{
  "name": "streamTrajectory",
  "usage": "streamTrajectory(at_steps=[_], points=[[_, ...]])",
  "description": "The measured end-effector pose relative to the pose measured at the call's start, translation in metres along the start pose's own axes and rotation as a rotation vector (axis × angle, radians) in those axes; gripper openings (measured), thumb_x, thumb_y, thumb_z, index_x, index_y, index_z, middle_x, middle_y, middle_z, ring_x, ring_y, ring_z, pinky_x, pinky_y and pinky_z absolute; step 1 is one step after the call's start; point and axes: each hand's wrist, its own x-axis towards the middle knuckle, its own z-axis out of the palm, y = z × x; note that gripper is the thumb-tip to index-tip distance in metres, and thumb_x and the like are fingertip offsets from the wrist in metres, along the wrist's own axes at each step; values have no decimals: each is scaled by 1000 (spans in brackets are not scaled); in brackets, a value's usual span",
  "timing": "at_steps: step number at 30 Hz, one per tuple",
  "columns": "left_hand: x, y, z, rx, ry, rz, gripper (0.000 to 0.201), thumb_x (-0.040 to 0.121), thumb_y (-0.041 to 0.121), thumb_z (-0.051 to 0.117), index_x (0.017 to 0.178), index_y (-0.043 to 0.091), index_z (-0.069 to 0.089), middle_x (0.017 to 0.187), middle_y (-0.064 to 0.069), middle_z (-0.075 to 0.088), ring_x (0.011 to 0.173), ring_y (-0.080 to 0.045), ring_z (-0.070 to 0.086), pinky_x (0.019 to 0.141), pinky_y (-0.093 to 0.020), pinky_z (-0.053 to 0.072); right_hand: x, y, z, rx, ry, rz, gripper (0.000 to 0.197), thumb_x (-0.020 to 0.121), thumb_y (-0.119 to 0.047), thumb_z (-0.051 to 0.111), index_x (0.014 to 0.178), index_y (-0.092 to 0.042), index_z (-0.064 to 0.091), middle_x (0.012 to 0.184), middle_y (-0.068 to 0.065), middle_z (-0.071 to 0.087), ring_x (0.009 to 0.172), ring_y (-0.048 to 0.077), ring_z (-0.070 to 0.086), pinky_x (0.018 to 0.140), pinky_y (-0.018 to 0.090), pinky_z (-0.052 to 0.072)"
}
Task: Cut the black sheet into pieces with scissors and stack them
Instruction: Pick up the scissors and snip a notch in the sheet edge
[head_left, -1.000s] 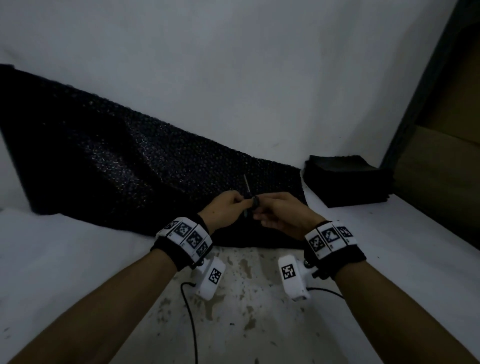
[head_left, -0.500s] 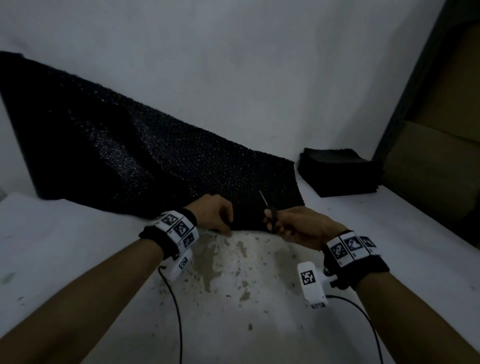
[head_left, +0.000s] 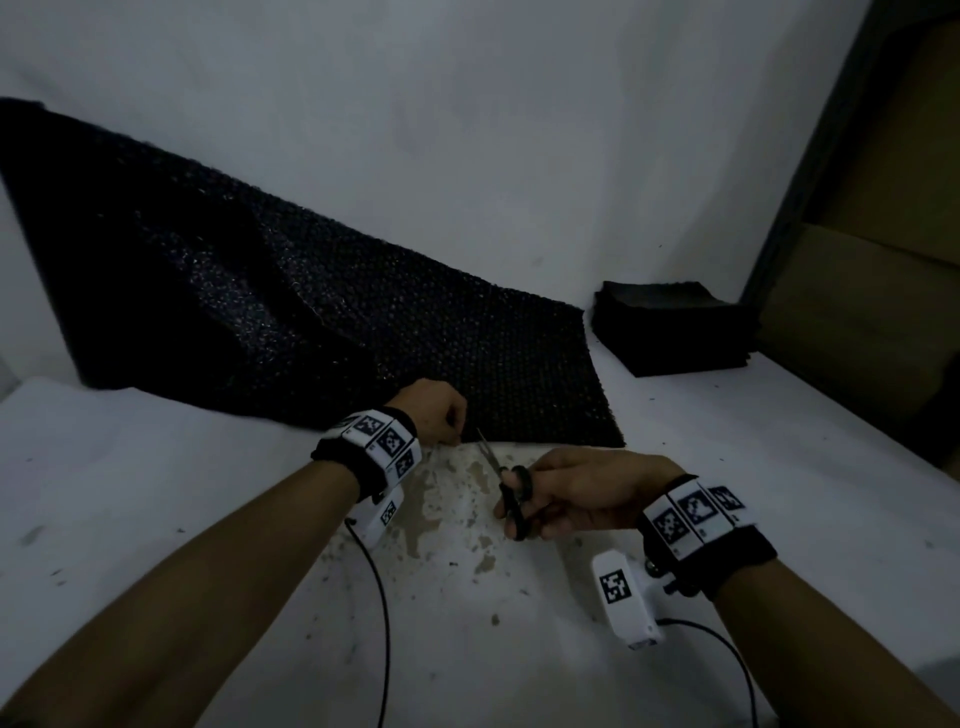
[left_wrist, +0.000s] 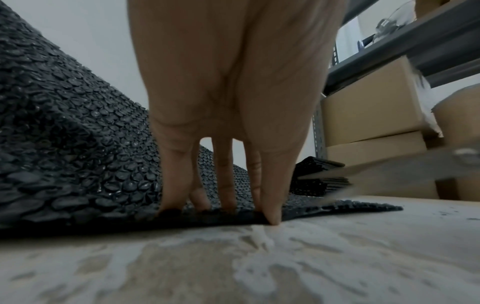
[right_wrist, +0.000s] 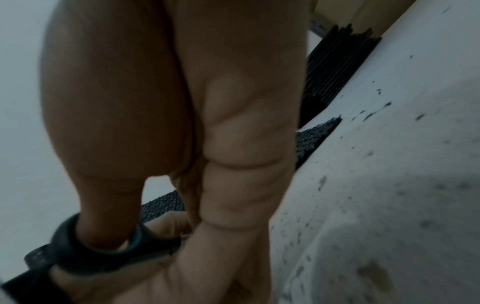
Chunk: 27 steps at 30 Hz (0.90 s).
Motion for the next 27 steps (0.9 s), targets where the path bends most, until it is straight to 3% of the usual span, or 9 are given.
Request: streamTrajectory(at_steps=[5, 9, 14, 19, 22, 27], points=[[-2, -1, 0, -4, -4, 8, 10, 94, 14, 62, 86, 19, 66, 96, 1, 64, 89, -15, 59, 74, -26, 47, 3, 4, 9, 84, 24, 1, 40, 103, -30, 50, 120, 3, 65, 109, 13, 74, 87, 9, 71, 68, 16, 53], [-3, 0, 2, -6, -17, 19, 7, 88, 21, 73, 90, 16, 67, 94, 3, 62, 86, -13, 56, 73, -25, 44, 9, 3, 14, 172, 43, -26, 41, 104, -28, 48, 122, 7, 62, 113, 17, 73, 92, 10, 72, 70, 17, 55], [1, 1, 3, 39, -7, 5, 7, 92, 11, 63, 92, 13, 70, 101, -4, 66, 92, -21, 61, 73, -28, 48, 17, 1, 17, 246, 30, -38, 32, 105, -13, 45, 123, 6, 63, 113, 18, 73, 97, 14, 73, 73, 19, 56], [-1, -4, 2, -13, -2, 30, 11, 96, 15, 57, 89, 20, 63, 103, -4, 66, 93, -22, 62, 82, -34, 53, 21, 0, 16, 239, 23, -68, 42, 104, -24, 49, 124, 11, 61, 111, 17, 74, 100, 15, 72, 76, 20, 56], [-1, -5, 1, -39, 3, 27, 11, 96, 15, 57, 88, 22, 62, 103, -3, 65, 94, -20, 61, 84, -34, 53, 25, -2, 15, 246, 25, -84, 44, 104, -29, 50, 123, 8, 63, 112, 17, 73, 98, 13, 73, 75, 19, 55], [-3, -7, -1, -71, 5, 45, 12, 94, 14, 59, 86, 22, 62, 100, -1, 65, 93, -20, 61, 83, -35, 53, 33, -7, 15, 274, 36, -90, 30, 106, -23, 46, 113, -2, 66, 110, 17, 74, 90, 12, 74, 73, 19, 56]])
